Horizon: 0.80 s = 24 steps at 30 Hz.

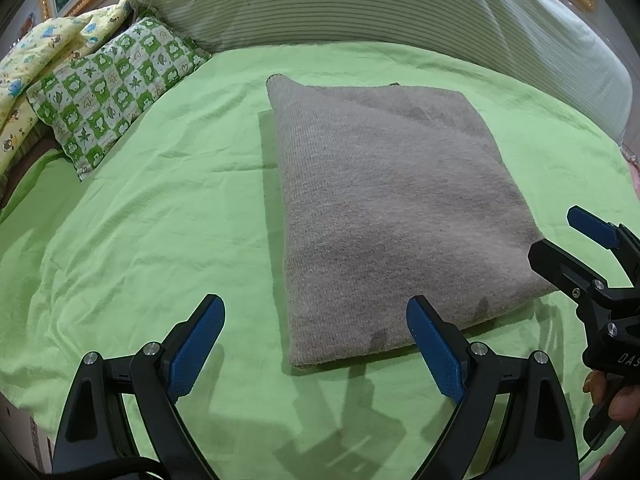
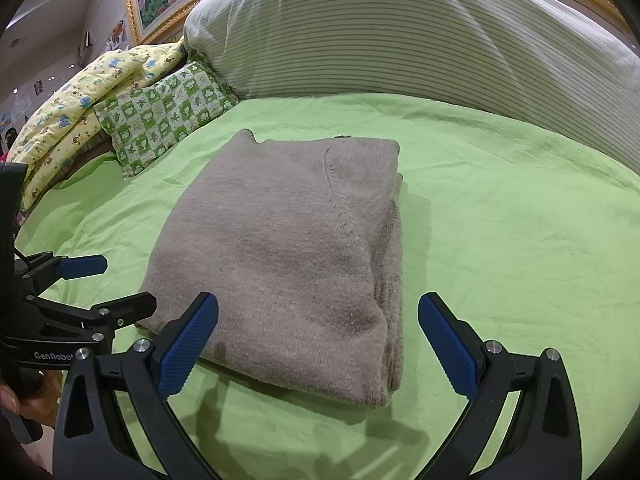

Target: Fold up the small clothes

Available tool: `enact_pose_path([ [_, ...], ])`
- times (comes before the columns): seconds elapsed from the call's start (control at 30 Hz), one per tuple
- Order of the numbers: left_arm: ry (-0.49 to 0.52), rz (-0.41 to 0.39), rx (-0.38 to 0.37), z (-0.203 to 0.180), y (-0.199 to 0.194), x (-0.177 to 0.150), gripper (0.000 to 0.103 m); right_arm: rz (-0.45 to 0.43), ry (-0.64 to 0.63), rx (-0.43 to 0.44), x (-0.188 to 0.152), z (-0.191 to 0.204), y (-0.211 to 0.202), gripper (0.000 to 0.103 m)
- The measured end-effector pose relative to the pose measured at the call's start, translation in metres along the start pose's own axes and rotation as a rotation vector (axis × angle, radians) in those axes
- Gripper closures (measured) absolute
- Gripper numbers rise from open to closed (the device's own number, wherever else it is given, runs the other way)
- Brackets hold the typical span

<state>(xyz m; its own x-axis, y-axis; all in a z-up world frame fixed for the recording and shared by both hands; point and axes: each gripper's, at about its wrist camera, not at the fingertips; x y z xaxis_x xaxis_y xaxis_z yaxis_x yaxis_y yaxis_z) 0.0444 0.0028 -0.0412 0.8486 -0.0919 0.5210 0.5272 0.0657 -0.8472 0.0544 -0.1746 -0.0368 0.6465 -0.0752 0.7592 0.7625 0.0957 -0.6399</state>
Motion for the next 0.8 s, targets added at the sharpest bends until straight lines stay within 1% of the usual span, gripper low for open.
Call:
enact_pose_path([
  [0.8, 0.0, 0.004, -0.003, 0.0006, 0.0021, 0.0013, 0.01, 0.005, 0.008, 0.002, 0.0001, 0.0034, 0.0018, 0.003],
])
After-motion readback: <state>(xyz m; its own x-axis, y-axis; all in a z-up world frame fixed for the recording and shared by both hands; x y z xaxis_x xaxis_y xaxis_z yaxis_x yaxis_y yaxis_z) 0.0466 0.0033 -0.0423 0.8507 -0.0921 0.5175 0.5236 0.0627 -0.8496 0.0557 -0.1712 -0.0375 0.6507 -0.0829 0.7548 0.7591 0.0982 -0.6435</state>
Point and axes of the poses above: each gripper's, at about its wrist camera, not at the fingertips, and y roughly the way its jaws point, z to its left, x to its top, and after that the axes turned 6 degrees about y, right-handed
